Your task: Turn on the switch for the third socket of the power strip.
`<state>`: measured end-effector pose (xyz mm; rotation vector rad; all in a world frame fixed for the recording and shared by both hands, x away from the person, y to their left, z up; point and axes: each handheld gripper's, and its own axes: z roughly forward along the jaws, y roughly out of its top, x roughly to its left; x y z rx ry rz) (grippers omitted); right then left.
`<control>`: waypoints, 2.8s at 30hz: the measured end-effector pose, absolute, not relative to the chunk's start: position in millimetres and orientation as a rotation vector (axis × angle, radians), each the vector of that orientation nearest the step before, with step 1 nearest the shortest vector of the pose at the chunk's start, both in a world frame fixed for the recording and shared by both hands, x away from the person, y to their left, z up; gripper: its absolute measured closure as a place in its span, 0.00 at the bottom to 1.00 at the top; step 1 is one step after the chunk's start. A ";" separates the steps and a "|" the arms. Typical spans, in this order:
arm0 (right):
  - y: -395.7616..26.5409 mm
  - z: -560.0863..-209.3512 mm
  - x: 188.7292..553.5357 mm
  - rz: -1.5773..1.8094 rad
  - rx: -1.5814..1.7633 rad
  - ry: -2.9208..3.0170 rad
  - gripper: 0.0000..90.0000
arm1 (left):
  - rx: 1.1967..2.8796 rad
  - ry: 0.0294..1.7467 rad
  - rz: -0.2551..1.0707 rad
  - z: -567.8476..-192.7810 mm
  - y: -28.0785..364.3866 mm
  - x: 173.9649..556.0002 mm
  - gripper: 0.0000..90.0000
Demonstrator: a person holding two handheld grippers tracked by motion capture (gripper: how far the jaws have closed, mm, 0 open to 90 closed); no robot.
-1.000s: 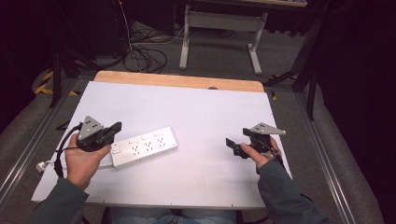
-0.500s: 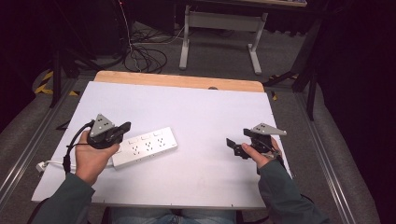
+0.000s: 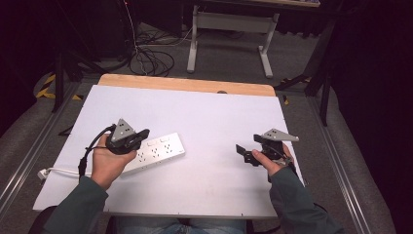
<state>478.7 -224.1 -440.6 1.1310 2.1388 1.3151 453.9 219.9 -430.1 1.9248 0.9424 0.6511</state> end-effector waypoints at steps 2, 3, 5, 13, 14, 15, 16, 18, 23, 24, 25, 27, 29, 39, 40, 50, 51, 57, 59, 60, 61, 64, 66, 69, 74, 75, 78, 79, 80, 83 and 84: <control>-224.0 -440.4 478.3 1.315 1.135 2.139 0.16 | 1.940 0.935 0.649 -431.5 216.5 456.9 1.00; -224.1 -440.3 478.1 1.314 1.136 2.139 0.16 | 1.940 0.935 0.649 -431.5 216.5 456.9 1.00; -224.1 -440.4 478.1 1.316 1.138 2.137 0.16 | 1.967 0.930 0.638 -433.0 212.8 459.6 1.00; -224.5 -440.3 477.7 1.320 1.134 2.138 0.16 | 2.046 0.899 0.595 -439.7 197.2 470.4 1.00; -224.6 -440.2 477.6 1.322 1.133 2.139 0.16 | 2.046 0.899 0.595 -439.7 197.2 470.4 1.00; -224.7 -440.1 477.6 1.324 1.129 2.139 0.16 | 2.056 0.898 0.584 -440.8 194.0 472.7 1.00; -224.7 -440.1 477.4 1.326 1.128 2.140 0.16 | 2.063 0.893 0.573 -441.1 193.1 474.0 1.00; -224.4 -440.0 476.8 1.328 1.130 2.142 0.16 | 2.069 0.897 0.563 -442.2 191.1 476.6 1.00; -224.0 -440.1 476.0 1.329 1.123 2.148 0.16 | 2.105 0.896 0.561 -445.3 184.9 482.7 1.00; -223.8 -440.0 475.8 1.330 1.122 2.148 0.16 | 2.118 0.895 0.552 -445.6 183.7 483.8 1.00; -223.8 -439.9 475.6 1.332 1.121 2.149 0.16 | 2.118 0.895 0.552 -445.6 183.7 483.8 1.00; -223.7 -439.8 475.3 1.331 1.121 2.149 0.16 | 2.131 0.895 0.555 -446.8 181.2 487.1 1.00; -223.7 -439.9 475.1 1.332 1.120 2.149 0.16 | 2.152 0.894 0.548 -448.4 179.1 489.9 1.00; -224.6 -440.0 473.1 1.331 1.125 2.149 0.16 | 2.211 0.902 0.537 -456.0 173.4 499.4 1.00; -224.6 -440.0 473.1 1.332 1.122 2.148 0.16 | 2.230 0.906 0.543 -457.6 172.9 501.5 1.00; -225.1 -440.1 472.3 1.334 1.129 2.147 0.16 | 2.239 0.939 0.531 -461.8 173.3 506.7 1.00; -225.1 -440.1 472.2 1.335 1.128 2.148 0.16 | 2.239 0.939 0.531 -461.8 173.3 506.7 1.00; -225.2 -440.1 471.9 1.334 1.131 2.145 0.16 | 2.243 0.940 0.543 -462.0 172.1 506.3 1.00; -225.6 -440.2 471.9 1.333 1.130 2.145 0.16 | 2.238 0.943 0.539 -462.4 171.3 505.7 1.00; -225.7 -440.2 471.8 1.332 1.131 2.143 0.16 | 2.241 0.937 0.534 -462.4 171.1 505.6 1.00; -225.9 -440.1 471.9 1.334 1.129 2.142 0.16 | 2.243 0.940 0.532 -462.4 170.7 505.3 1.00; -226.2 -440.0 471.2 1.334 1.134 2.139 0.16 | 2.272 0.939 0.564 -462.7 170.2 504.4 1.00; -226.4 -440.0 471.0 1.331 1.134 2.139 0.16 | 2.268 0.950 0.561 -462.7 171.0 504.3 1.00; -226.2 -440.2 471.4 1.333 1.131 2.138 0.16 | 2.265 0.950 0.563 -462.8 172.0 504.3 1.00; -225.9 -440.4 471.8 1.335 1.132 2.140 0.16 | 2.249 0.963 0.564 -463.1 172.6 504.7 1.00; -226.0 -440.3 471.9 1.332 1.132 2.140 0.16 | 2.252 0.963 0.560 -462.8 173.2 505.0 1.00; -226.2 -440.1 471.9 1.338 1.133 2.138 0.16 | 2.197 0.963 0.574 -457.3 175.7 504.5 1.00; -226.3 -440.2 472.2 1.339 1.130 2.139 0.16 | 2.159 0.968 0.577 -453.7 177.8 504.0 1.00; -226.2 -440.3 472.4 1.338 1.130 2.141 0.16 | 2.131 0.976 0.580 -450.1 180.5 503.3 1.00; -225.9 -440.3 472.7 1.335 1.133 2.141 0.16 | 2.078 0.990 0.575 -443.2 189.0 500.7 1.00; -225.3 -439.9 472.5 1.337 1.130 2.141 0.16 | 2.068 0.992 0.583 -441.0 191.7 499.6 1.00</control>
